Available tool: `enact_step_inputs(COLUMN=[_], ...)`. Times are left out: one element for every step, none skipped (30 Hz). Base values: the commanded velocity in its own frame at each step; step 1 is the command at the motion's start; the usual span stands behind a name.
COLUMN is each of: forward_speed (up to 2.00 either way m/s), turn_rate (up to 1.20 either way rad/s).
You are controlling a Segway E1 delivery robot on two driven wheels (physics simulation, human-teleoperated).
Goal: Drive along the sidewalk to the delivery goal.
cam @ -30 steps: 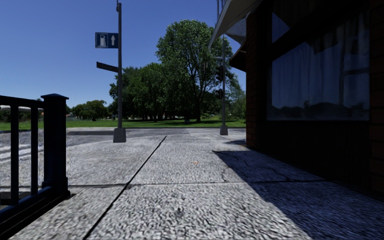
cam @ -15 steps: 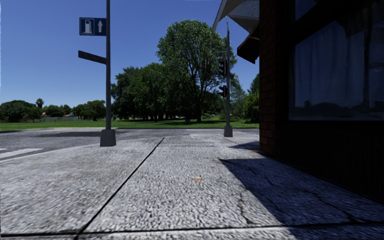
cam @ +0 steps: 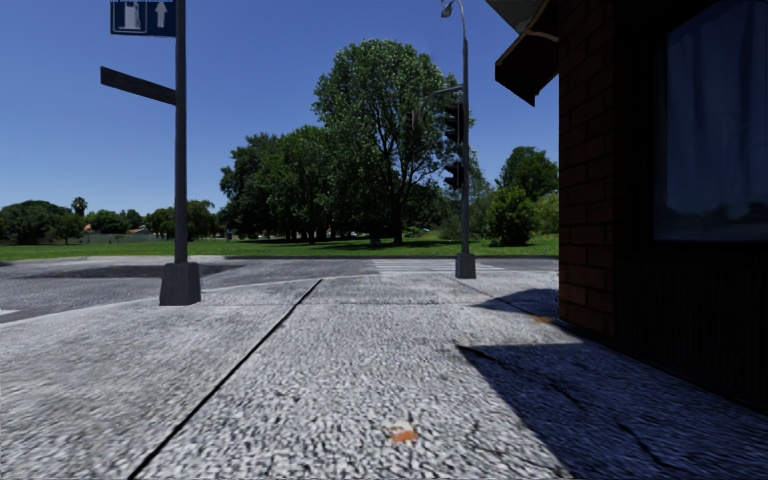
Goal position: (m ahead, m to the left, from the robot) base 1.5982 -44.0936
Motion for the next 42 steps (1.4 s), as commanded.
enact_step_inputs(forward_speed=[2.00, 2.00, 2.00, 2.00, 2.00, 2.00, 2.00, 2.00, 2.00, 2.00, 2.00, 2.00, 2.00, 2.00, 2.00, 2.00, 2.00, 2.00, 2.00, 2.00, 2.00, 2.00, 2.00, 2.00, 2.00, 2.00, 2.00, 2.00, 2.00, 2.00, 2.00, 2.00, 2.00, 2.00, 2.00, 2.00, 2.00, 2.00, 2.00, 2.00, 2.00, 2.00], turn_rate=[0.00, 0.00, 0.00, 0.00, 0.00, 0.00, 0.00, 0.00, 0.00, 0.00, -0.08, -0.15, -0.21, -0.21, -0.24, -0.28, -0.30, -0.30, -0.30, -0.32, -0.37, -0.38, -0.38, -0.40, -0.49, -0.54, -0.54, -0.55, -0.55, -0.55, -0.55, -0.55, -0.55, -0.55, -0.55, -0.55, -0.54, -0.46, -0.37, -0.37, -0.31, -0.29])
